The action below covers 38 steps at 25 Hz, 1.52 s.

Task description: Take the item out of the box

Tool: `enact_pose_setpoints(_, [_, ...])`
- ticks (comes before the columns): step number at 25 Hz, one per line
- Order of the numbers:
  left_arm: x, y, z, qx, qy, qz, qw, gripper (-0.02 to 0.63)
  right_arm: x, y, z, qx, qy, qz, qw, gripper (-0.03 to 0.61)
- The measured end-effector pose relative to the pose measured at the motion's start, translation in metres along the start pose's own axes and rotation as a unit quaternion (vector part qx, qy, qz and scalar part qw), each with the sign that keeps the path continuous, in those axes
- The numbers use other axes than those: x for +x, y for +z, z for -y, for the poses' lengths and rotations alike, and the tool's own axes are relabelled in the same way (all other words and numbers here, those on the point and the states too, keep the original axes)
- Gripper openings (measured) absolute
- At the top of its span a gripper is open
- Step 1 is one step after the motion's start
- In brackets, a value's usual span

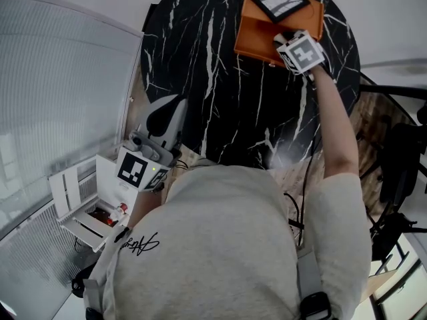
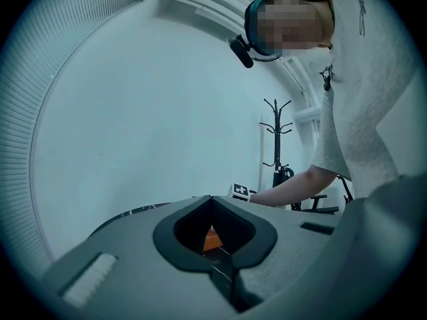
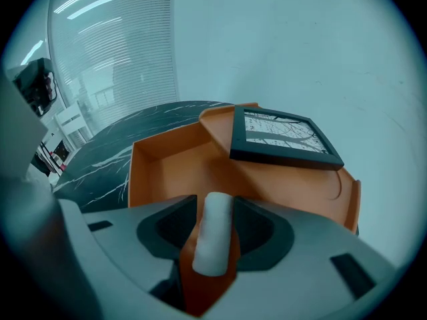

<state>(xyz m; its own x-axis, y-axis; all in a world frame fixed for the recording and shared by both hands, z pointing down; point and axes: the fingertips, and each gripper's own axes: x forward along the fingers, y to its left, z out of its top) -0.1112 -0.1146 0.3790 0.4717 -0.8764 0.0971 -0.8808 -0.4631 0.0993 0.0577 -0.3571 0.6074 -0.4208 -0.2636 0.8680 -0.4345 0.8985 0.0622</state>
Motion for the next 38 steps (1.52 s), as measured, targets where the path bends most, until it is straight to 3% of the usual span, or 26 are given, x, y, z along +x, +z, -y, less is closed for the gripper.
enact_pose_setpoints(14, [0.001,0.000,0.000,0.001,0.000,-0.001,1.0000,0.003,0.006,-0.003,0.004,-0.031,-0.035,-0.019,0.999,0.150])
enact_pose_setpoints(38, [0.010,0.002,0.005,0.002,-0.014,-0.001,0.9999,0.002,0.007,-0.004,0.005,-0.029,-0.075,-0.018,0.997,0.138])
